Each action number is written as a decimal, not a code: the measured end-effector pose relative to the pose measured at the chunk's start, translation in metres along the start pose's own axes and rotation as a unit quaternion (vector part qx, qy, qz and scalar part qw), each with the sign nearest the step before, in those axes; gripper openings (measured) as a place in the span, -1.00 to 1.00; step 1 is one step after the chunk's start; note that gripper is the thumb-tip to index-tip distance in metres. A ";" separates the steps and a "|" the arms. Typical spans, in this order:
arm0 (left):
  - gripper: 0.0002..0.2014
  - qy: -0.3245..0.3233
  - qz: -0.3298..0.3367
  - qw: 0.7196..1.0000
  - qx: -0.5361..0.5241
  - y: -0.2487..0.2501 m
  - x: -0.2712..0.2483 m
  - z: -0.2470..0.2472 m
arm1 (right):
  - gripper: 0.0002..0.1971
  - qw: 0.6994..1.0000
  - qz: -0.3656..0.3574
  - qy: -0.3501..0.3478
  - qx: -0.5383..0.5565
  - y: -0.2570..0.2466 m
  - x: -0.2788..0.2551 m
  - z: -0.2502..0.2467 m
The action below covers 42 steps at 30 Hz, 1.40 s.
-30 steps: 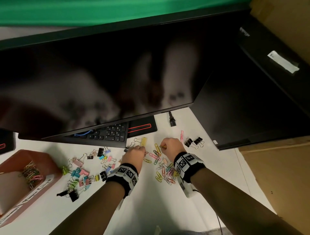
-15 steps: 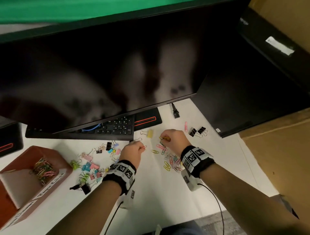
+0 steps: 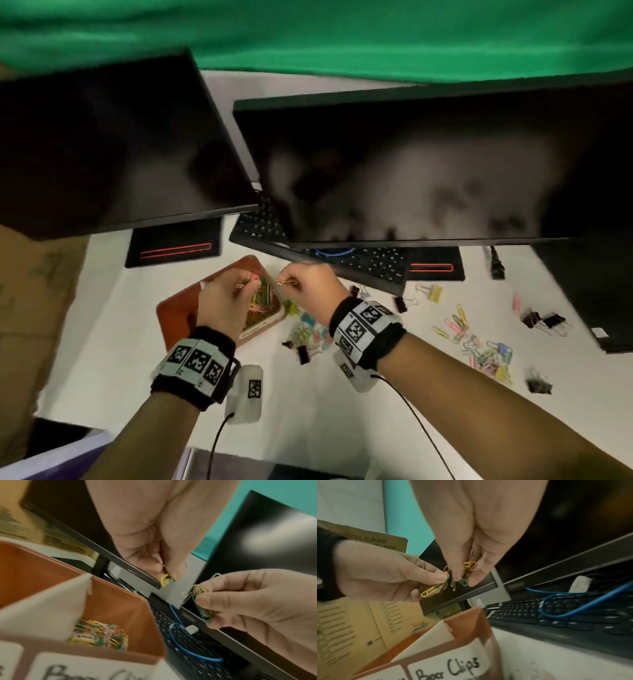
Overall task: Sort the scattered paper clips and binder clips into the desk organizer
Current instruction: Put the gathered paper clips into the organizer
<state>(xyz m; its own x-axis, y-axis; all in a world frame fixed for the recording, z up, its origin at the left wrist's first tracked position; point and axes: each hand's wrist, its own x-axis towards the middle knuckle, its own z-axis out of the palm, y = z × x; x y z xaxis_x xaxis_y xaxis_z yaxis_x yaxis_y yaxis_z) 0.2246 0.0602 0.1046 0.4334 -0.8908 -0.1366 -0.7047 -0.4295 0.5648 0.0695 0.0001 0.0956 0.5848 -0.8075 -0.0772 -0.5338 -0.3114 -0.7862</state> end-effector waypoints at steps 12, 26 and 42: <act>-0.71 -0.088 -0.039 0.995 0.015 -0.018 0.015 -0.005 | -0.63 0.995 0.065 -0.055 0.056 0.003 0.012 0.037; -0.74 -0.330 0.185 0.925 -0.035 0.130 -0.047 0.182 | -0.60 0.909 0.376 0.178 -0.039 0.219 -0.170 -0.131; -0.93 -0.355 0.234 0.893 0.149 0.149 -0.054 0.278 | -0.83 0.900 0.378 0.076 -0.201 0.289 -0.177 -0.167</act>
<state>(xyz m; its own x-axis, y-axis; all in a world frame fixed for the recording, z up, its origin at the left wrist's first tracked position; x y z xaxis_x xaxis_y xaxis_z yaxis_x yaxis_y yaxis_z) -0.0603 0.0025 -0.0304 -0.3382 -0.8068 -0.4845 -0.8791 0.0872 0.4685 -0.2900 -0.0304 -0.0156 -0.1137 -0.9143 -0.3887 -0.9399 0.2258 -0.2563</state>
